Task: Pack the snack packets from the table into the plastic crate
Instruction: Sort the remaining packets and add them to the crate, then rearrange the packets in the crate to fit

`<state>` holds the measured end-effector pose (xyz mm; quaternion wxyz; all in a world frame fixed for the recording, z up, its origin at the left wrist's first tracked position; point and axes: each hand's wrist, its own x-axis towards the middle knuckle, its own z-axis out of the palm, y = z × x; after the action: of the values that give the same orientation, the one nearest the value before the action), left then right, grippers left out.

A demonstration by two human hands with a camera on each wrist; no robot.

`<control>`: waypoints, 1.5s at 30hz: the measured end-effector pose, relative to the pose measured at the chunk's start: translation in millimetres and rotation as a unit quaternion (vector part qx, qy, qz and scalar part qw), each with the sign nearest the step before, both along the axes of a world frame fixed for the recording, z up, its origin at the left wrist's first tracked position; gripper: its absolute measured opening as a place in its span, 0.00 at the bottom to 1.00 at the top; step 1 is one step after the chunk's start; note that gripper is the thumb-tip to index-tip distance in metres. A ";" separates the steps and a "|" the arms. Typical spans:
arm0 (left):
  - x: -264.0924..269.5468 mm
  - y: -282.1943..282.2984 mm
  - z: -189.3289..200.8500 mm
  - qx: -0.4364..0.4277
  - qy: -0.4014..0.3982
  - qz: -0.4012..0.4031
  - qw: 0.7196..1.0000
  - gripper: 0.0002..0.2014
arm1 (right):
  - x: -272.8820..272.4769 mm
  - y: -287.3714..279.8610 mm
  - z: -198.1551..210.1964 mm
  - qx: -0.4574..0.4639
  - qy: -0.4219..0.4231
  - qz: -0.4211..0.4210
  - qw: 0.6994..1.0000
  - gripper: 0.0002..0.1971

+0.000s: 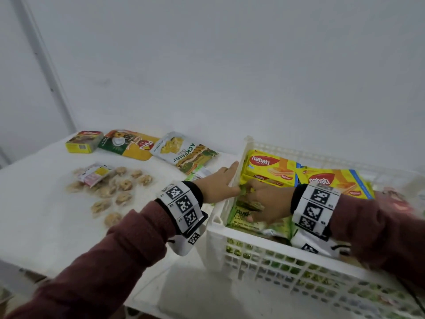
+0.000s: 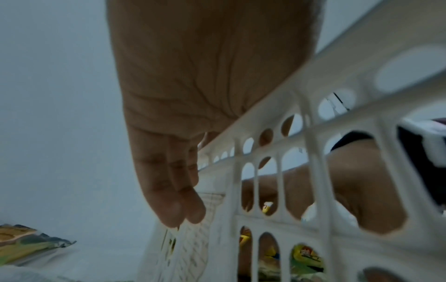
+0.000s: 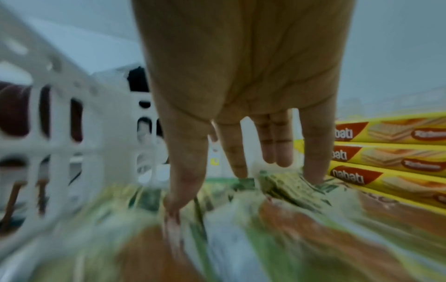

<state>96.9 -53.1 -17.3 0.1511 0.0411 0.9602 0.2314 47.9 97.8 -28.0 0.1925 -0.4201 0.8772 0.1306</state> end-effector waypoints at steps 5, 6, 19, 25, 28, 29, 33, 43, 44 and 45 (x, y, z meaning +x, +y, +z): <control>1.1 -0.1 -0.1 0.007 0.000 0.004 1.000 0.35 | -6.6 -0.3 -21.1 0.088 0.020 -0.026 0.996 0.31; 1.4 -0.2 -0.2 0.006 0.004 0.005 1.000 0.35 | -5.1 -1.7 -25.0 0.102 0.025 -0.028 0.994 0.31; 15.7 -77.0 46.3 0.055 0.143 0.033 0.988 0.22 | -8.2 -29.6 90.0 0.037 -0.005 -0.074 0.997 0.23; 0.9 -196.1 57.1 -0.042 0.158 0.154 0.974 0.19 | -4.2 -122.1 133.4 -0.114 -0.011 -0.153 0.981 0.23; -11.6 -254.6 31.4 -0.175 0.055 0.173 0.968 0.21 | -12.4 -181.1 116.6 -0.103 0.003 -0.186 0.977 0.26; -14.5 -273.3 20.7 -0.218 0.017 0.169 0.961 0.21 | -18.3 -200.9 106.2 -0.084 0.018 -0.196 0.977 0.26; -24.6 -335.7 -34.8 -0.245 -0.074 0.219 0.942 0.33 | -51.7 -242.3 48.6 -0.036 0.104 -0.240 0.965 0.23; -41.6 -380.6 -66.1 -0.221 -0.067 0.147 0.962 0.29 | -90.0 -203.5 -51.0 0.098 0.102 -0.393 0.909 0.58; -42.8 -380.4 -66.6 -0.217 -0.063 0.141 0.964 0.28 | -101.7 -200.6 -60.5 0.090 0.098 -0.397 0.908 0.60; -43.6 -380.7 -67.6 -0.215 -0.054 0.137 0.965 0.25 | -104.2 -201.5 -64.9 0.095 0.091 -0.394 0.910 0.58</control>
<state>53.3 -433.8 -84.8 0.1745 -0.1370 0.9743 0.0400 -56.3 -103.7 -92.9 0.1864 -0.0062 0.9685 0.1649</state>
